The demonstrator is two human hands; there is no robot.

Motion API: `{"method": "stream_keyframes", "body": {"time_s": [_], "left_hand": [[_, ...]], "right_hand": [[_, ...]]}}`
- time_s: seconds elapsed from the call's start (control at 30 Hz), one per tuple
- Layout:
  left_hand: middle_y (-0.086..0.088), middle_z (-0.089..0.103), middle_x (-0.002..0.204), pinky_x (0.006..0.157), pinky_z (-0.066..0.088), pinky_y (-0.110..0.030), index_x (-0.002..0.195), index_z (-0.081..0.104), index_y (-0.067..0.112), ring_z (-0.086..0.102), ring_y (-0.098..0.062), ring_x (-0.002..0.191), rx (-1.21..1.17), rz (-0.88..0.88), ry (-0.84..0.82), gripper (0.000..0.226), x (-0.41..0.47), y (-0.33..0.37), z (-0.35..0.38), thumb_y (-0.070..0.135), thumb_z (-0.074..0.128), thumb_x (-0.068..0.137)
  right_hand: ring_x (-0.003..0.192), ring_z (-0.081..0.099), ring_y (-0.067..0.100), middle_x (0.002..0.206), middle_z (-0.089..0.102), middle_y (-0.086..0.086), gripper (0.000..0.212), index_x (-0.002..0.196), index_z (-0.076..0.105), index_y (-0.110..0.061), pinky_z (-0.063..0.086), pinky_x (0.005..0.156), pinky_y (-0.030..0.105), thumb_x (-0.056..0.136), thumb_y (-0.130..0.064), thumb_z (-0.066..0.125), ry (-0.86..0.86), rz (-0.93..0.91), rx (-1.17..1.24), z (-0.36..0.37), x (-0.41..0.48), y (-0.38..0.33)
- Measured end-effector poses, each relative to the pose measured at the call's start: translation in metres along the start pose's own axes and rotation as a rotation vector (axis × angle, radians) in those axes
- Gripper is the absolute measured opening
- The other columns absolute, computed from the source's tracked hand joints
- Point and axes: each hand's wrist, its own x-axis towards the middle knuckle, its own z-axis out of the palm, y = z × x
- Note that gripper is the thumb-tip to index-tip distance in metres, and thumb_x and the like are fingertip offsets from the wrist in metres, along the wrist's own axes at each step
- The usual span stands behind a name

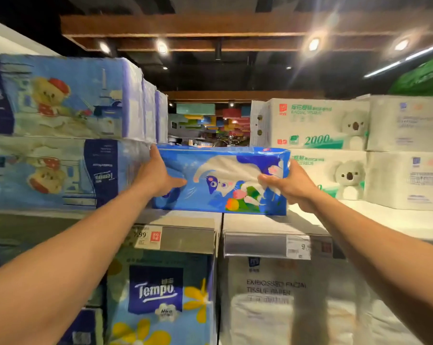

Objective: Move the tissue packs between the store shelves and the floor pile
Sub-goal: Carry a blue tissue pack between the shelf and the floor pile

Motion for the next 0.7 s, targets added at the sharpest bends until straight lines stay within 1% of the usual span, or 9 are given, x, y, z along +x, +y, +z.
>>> {"method": "stream_keyframes", "body": {"time_s": [0.07,0.13,0.2,0.27,0.33,0.43,0.53,0.63,0.7], "left_hand": [[-0.018,0.030,0.155,0.105,0.039,-0.047,0.158,-0.010,0.016,0.040,-0.039,0.135,0.176,0.031,0.035,0.131,0.008,-0.005,0.004,0.044,0.086,0.074],[-0.021,0.009,0.161,0.111,0.033,-0.052,0.158,-0.012,0.021,0.023,-0.043,0.145,0.336,0.104,0.098,0.130,0.014,-0.005,0.006,0.044,0.085,0.074],[-0.019,-0.005,0.165,0.117,0.026,-0.053,0.158,-0.007,0.021,0.006,-0.042,0.151,0.465,0.207,0.125,0.122,0.019,-0.002,0.013,0.043,0.083,0.078],[-0.016,-0.009,0.166,0.121,0.019,-0.050,0.159,-0.002,0.021,-0.002,-0.038,0.153,0.553,0.308,0.100,0.114,0.026,0.002,0.020,0.044,0.078,0.082],[-0.015,-0.005,0.167,0.123,0.015,-0.049,0.159,-0.001,0.021,-0.003,-0.037,0.154,0.554,0.351,0.043,0.109,0.034,0.005,0.026,0.045,0.076,0.085],[-0.015,-0.003,0.167,0.122,0.014,-0.049,0.160,-0.001,0.021,-0.001,-0.037,0.154,0.550,0.356,0.016,0.110,0.045,0.004,0.032,0.049,0.075,0.084],[-0.016,-0.002,0.167,0.123,0.012,-0.050,0.160,-0.001,0.021,-0.003,-0.036,0.154,0.532,0.369,0.003,0.109,0.051,0.003,0.038,0.045,0.075,0.085],[-0.015,-0.004,0.167,0.124,0.011,-0.052,0.160,-0.003,0.022,-0.008,-0.036,0.153,0.496,0.367,-0.064,0.110,0.057,0.002,0.035,0.037,0.077,0.086],[-0.012,-0.013,0.167,0.124,0.009,-0.052,0.159,-0.009,0.023,-0.015,-0.033,0.153,0.477,0.368,-0.152,0.112,0.060,0.002,0.027,0.038,0.076,0.087]], "right_hand": [[0.078,0.065,0.013,0.096,0.070,-0.004,0.052,0.115,0.056,-0.024,0.047,0.043,0.021,0.077,-0.046,0.084,-0.025,0.065,-0.089,0.008,0.011,0.001],[0.093,0.067,0.023,0.108,0.069,-0.002,0.074,0.122,0.053,-0.026,0.056,0.046,0.035,0.065,-0.063,0.083,-0.041,0.130,-0.168,0.016,0.024,0.004],[0.100,0.066,0.027,0.114,0.066,0.001,0.089,0.129,0.047,-0.024,0.058,0.046,0.043,0.060,-0.068,0.082,-0.029,0.157,-0.221,0.027,0.034,0.007],[0.103,0.064,0.030,0.120,0.064,0.004,0.099,0.137,0.042,-0.020,0.061,0.050,0.048,0.060,-0.070,0.080,-0.019,0.176,-0.261,0.039,0.039,0.002],[0.111,0.061,0.034,0.129,0.059,0.008,0.105,0.147,0.031,-0.013,0.062,0.061,0.050,0.070,-0.066,0.079,-0.015,0.244,-0.326,0.046,0.042,-0.008],[0.110,0.057,0.032,0.134,0.055,0.014,0.102,0.149,0.024,-0.001,0.054,0.070,0.046,0.083,-0.061,0.072,0.008,0.320,-0.430,0.050,0.050,-0.012],[0.095,0.054,0.026,0.115,0.058,0.009,0.088,0.141,0.036,-0.002,0.048,0.068,0.039,0.085,-0.060,0.071,0.021,0.316,-0.485,0.052,0.053,-0.011],[0.095,0.059,0.024,0.116,0.065,0.007,0.073,0.126,0.051,-0.008,0.049,0.064,0.036,0.078,-0.056,0.079,-0.028,0.300,-0.527,0.050,0.050,-0.005],[0.100,0.063,0.025,0.118,0.067,0.008,0.075,0.125,0.052,-0.009,0.056,0.077,0.038,0.076,-0.058,0.080,-0.040,0.273,-0.526,0.046,0.044,-0.007]]}}
